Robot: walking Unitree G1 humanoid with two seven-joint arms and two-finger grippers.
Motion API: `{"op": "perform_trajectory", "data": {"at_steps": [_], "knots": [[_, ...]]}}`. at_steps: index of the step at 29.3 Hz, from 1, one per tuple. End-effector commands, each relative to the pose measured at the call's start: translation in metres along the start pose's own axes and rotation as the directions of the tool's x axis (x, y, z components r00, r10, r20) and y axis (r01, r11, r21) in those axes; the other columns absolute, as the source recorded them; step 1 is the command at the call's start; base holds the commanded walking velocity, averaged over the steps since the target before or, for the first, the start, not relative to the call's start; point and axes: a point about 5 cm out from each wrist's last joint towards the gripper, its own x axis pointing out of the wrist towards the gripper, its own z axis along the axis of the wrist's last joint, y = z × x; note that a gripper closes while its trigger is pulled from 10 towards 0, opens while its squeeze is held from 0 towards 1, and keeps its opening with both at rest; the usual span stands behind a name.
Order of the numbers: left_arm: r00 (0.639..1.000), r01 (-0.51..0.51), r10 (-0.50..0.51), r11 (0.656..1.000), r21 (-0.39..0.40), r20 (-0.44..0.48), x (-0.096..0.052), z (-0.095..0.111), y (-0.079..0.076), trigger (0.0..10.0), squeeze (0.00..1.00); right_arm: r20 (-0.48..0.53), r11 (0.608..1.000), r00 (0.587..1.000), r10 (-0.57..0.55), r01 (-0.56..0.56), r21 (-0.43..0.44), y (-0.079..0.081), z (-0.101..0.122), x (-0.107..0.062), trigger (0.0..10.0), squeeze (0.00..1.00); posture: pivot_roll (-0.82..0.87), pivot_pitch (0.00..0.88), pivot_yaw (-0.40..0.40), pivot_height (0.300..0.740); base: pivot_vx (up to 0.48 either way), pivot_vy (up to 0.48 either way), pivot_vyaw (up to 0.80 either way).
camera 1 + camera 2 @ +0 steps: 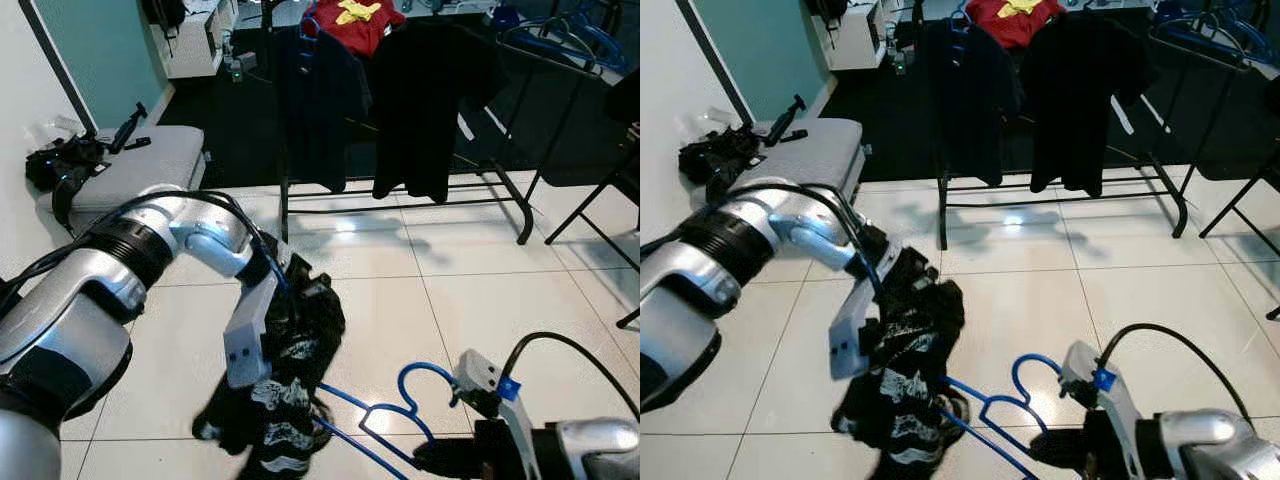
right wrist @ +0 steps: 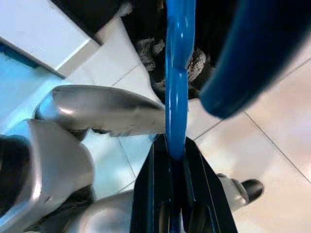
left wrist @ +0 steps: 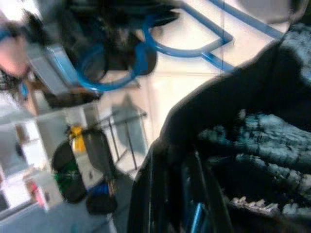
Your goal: Hang hanger
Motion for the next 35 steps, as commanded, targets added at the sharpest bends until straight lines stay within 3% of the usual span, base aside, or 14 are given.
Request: {"op": "perform_trajectory", "data": {"at_steps": [1,3,4,11,22,23,29,35], "knots": [[0.992,-0.101,0.113,0.977,-0.185,0.056,0.004,0.015,0.017,10.0,0.00,0.038,0.999,0.999,-0.029,0.031,-0.031,-0.004,0.005,0.005,10.0,0.00,-0.07,0.125,0.074,0.740,0.000,0.000,0.00],[0.992,-0.101,0.113,0.977,-0.185,0.056,0.004,0.015,0.017,10.0,0.00,0.038,0.999,0.999,-0.029,0.031,-0.031,-0.004,0.005,0.005,10.0,0.00,-0.07,0.125,0.074,0.740,0.000,0.000,0.00],[0.988,-0.101,0.128,0.959,-0.264,0.087,0.004,0.021,0.019,10.0,0.00,0.050,0.998,0.998,-0.039,0.041,-0.037,-0.005,0.007,0.006,10.0,0.00,-0.07,0.125,0.074,0.740,0.000,0.000,0.00],[0.993,-0.109,0.118,0.968,-0.227,0.025,0.003,0.010,0.006,10.0,0.00,0.093,0.998,0.996,-0.002,0.008,-0.061,-0.002,0.015,0.010,10.0,0.00,-0.06,0.125,0.074,0.740,0.000,0.000,0.00],[0.988,-0.098,0.133,0.928,-0.359,0.074,0.009,0.014,0.014,10.0,0.00,0.097,0.996,0.995,-0.003,0.011,-0.086,-0.003,0.017,0.014,10.0,0.00,-0.07,0.127,0.075,0.740,0.000,0.000,0.00],[0.985,-0.090,0.141,0.907,-0.411,0.096,0.010,0.015,0.017,10.0,1.00,0.104,0.996,0.995,-0.003,0.013,-0.088,-0.003,0.018,0.015,10.0,0.00,-0.07,0.129,0.076,0.740,0.000,0.000,0.00],[0.963,-0.148,0.231,0.883,-0.446,0.137,0.013,0.021,0.028,10.0,1.00,0.115,0.996,0.993,-0.006,0.017,-0.091,-0.003,0.019,0.015,10.0,0.00,-0.07,0.130,0.076,0.740,0.000,0.000,0.00],[0.962,-0.141,0.234,0.868,-0.476,0.142,0.013,0.021,0.028,10.0,1.00,0.152,0.994,0.988,-0.002,0.019,-0.109,-0.004,0.027,0.018,10.0,0.00,-0.07,0.131,0.077,0.740,0.000,0.000,0.00]]}}
